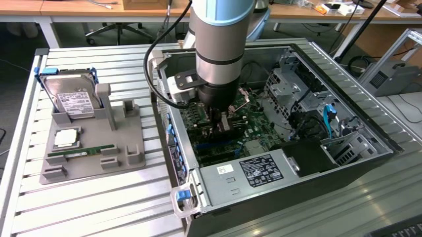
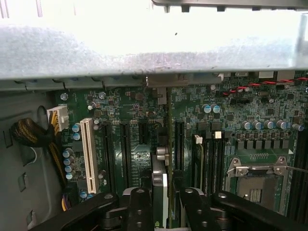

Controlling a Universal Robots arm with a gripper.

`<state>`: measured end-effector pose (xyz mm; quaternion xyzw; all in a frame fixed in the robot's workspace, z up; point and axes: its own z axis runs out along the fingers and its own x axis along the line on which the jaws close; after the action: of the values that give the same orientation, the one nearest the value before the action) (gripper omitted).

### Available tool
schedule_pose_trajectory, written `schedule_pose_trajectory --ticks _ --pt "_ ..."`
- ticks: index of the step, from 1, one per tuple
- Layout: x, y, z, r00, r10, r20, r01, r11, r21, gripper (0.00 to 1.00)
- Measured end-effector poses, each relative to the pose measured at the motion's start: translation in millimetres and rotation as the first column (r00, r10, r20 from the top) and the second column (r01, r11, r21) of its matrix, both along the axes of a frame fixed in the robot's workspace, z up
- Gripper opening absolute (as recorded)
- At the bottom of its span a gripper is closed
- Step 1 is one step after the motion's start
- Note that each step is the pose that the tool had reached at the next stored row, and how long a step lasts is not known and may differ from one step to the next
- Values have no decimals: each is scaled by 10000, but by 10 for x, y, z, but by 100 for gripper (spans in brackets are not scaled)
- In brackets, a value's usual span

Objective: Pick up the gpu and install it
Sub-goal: 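Insert the gpu into the slot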

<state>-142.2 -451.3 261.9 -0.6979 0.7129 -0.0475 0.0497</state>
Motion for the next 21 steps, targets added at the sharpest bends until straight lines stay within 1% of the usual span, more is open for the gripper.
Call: schedule_pose_trajectory --ticks 5,13,21 --pt "0 0 -1 9998 184 0 -184 9998 -6 27" --pt "0 -5 -2 9998 208 0 -208 9998 -33 27" --pt "0 -33 -2 9998 208 -1 -208 9998 -43 27"
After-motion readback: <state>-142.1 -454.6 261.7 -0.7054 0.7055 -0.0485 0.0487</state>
